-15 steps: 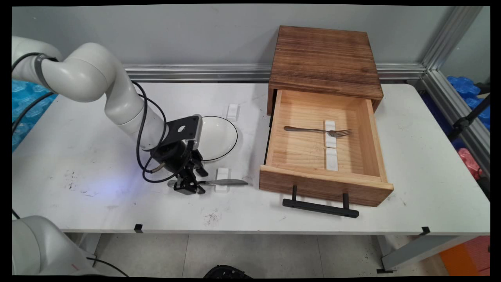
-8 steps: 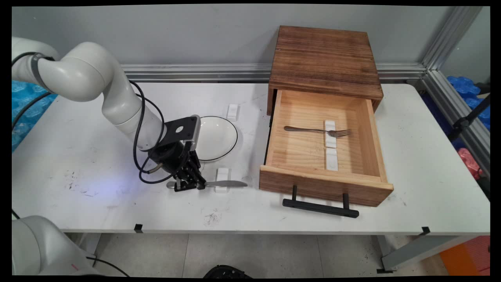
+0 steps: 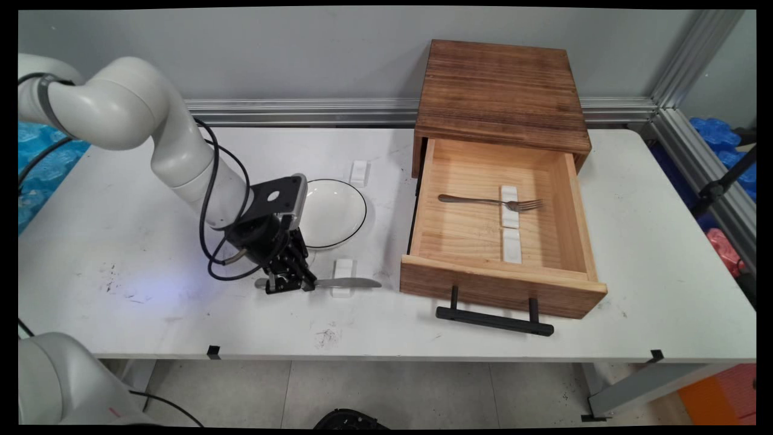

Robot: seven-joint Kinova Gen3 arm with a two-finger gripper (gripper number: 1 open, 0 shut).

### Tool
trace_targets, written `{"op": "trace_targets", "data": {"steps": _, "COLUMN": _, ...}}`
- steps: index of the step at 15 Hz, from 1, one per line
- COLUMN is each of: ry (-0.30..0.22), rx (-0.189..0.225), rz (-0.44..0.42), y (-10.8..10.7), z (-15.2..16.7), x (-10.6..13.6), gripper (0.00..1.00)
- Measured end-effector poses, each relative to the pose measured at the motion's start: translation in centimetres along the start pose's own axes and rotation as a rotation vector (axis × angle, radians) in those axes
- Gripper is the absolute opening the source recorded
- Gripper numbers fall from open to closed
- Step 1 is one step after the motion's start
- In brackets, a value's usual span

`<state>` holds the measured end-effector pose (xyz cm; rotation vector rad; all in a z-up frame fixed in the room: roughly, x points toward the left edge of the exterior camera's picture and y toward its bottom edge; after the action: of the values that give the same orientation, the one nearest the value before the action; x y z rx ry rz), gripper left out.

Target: Place the picked object into the drawer

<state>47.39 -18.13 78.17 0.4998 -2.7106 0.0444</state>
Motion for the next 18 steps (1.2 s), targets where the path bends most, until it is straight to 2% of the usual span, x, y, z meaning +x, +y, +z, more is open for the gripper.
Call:
{"op": "trace_targets", "data": {"steps": 11, "ry": 0.028, "rx": -0.036, "rz": 0.045, "y": 0.7, "z": -4.8, "x": 1.4, "gripper": 0.0}}
{"op": "trace_targets", "data": {"steps": 18, "ry": 0.054, "rx": -0.063, "rz": 0.077, "y": 0.0, "z": -8.6, "x": 3.3, "gripper": 0.0}}
